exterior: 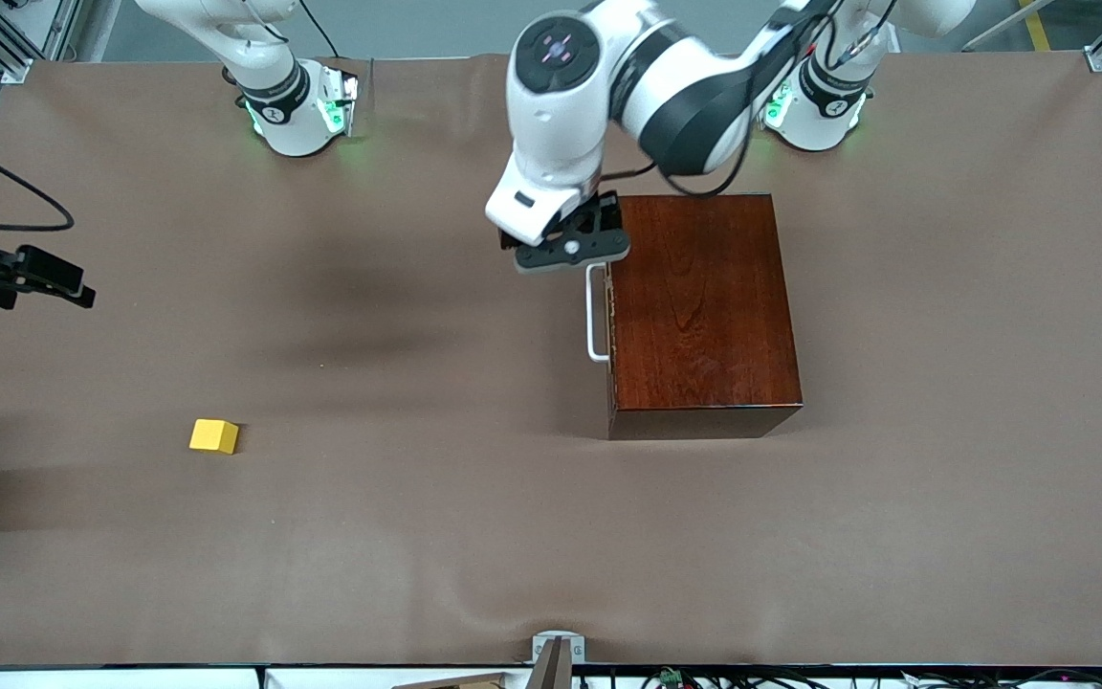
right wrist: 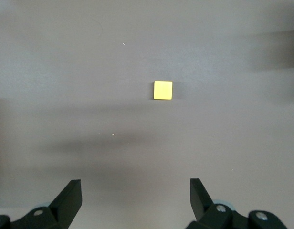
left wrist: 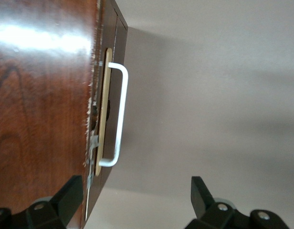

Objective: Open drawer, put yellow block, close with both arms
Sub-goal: 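Reach the left gripper down to the white drawer handle, then pull the drawer open with the left gripper while the right gripper reaches the cube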

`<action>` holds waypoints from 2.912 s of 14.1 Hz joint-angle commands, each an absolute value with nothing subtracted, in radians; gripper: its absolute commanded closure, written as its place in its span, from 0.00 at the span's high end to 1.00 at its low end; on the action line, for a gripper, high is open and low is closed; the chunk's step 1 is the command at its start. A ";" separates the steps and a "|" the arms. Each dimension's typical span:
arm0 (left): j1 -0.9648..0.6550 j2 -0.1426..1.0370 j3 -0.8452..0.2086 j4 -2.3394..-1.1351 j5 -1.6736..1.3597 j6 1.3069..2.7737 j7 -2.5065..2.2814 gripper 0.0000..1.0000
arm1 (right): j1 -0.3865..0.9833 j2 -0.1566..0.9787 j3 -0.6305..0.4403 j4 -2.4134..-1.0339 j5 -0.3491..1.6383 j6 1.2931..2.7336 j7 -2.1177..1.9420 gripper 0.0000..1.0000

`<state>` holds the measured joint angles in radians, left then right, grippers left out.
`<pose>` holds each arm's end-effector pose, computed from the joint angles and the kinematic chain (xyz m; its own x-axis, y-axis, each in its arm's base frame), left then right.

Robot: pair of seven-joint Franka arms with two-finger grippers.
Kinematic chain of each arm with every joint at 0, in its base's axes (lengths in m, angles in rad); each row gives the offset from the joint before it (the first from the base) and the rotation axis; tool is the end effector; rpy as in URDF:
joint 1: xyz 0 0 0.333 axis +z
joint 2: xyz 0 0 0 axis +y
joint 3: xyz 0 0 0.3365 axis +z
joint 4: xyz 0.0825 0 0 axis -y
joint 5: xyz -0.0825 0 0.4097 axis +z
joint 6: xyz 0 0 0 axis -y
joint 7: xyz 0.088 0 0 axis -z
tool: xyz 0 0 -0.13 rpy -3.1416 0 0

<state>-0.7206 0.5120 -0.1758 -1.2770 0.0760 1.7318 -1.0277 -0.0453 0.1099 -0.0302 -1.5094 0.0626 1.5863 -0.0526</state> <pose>0.4854 -0.5514 0.4470 0.9899 0.1374 -0.0356 0.1361 -0.9900 -0.0367 0.6147 -0.0375 0.5884 0.9993 -0.0239 -0.0298 -0.0256 -0.9978 -0.0608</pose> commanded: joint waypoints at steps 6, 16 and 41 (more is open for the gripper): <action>-0.749 0.641 -0.161 -1.241 0.164 1.824 -1.028 1.00 | -0.057 0.103 -0.028 -1.490 0.057 1.557 -0.061 1.00; -0.750 0.701 -0.149 -1.261 0.229 1.845 -0.950 1.00 | -0.034 0.048 -0.031 -1.488 -0.004 1.525 -0.054 1.00; -0.793 0.799 -0.164 -1.241 0.242 1.985 -1.046 1.00 | 0.037 0.084 -0.012 -1.489 -0.002 1.408 -0.048 1.00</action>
